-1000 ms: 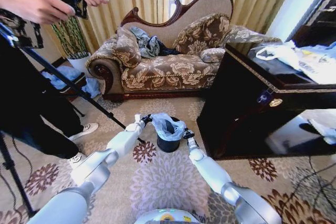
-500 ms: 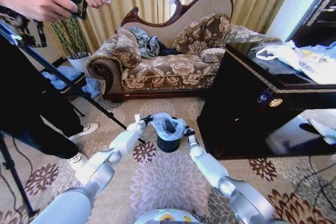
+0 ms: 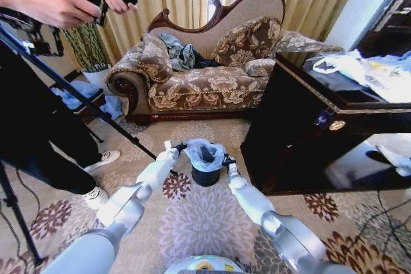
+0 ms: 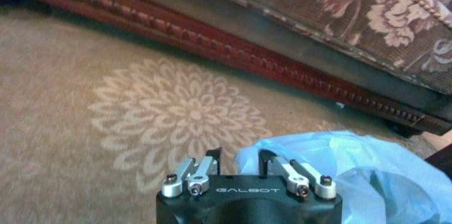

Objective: Place a garbage bag over the trash bin.

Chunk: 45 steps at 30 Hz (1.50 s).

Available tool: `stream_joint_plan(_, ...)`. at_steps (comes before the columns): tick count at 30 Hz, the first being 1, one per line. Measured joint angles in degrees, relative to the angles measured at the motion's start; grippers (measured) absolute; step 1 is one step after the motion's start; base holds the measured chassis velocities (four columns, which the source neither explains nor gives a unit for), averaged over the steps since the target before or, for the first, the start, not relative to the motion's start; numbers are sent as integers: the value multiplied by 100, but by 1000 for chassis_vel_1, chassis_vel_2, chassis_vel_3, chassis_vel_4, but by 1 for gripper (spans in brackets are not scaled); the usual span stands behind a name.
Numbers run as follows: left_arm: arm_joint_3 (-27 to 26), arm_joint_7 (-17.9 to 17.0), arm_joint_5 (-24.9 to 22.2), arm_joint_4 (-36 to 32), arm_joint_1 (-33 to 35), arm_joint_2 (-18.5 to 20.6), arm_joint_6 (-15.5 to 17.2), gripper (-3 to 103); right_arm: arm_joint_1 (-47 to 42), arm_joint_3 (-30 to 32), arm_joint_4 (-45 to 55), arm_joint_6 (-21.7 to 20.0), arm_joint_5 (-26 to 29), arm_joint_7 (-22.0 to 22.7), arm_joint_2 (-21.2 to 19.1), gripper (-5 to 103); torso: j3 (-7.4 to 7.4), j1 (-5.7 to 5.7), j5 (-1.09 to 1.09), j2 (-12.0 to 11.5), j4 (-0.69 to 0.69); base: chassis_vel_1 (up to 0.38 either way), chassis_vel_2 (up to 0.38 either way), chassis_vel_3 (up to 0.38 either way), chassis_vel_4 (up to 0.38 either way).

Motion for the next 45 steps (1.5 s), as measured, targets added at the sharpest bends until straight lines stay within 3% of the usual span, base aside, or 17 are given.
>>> stream_joint_plan(14,-130,-8,-142,-79,119,-6,154,36,162,-18,-36,-468,-57,-179,-37,0,0,0,1,0,0,0,0,0,0)
stream_joint_plan(20,-152,3,-276,-202,72,11,203,30,202,-28,68,-461,-111,-199,-74,0,0,0,1,0,1,0,0,0,0)
stream_joint_plan(24,-156,28,-377,-293,26,-10,239,16,322,-104,79,-429,-180,-203,-103,0,0,0,1,0,1,0,0,0,0)
stream_joint_plan(28,-250,53,-380,-212,-8,-105,243,12,438,-130,-14,-470,-219,-197,-74,0,0,0,0,0,0,0,0,0,0)
stream_joint_plan(37,-354,30,-492,-149,77,-39,277,11,472,-101,-44,-1044,-538,-285,-187,0,0,0,2,0,3,0,0,0,0)
stream_joint_plan(45,-407,-9,-624,-170,256,54,339,11,276,-39,1,-1235,-767,-478,-271,0,0,0,0,0,1,0,0,0,0)
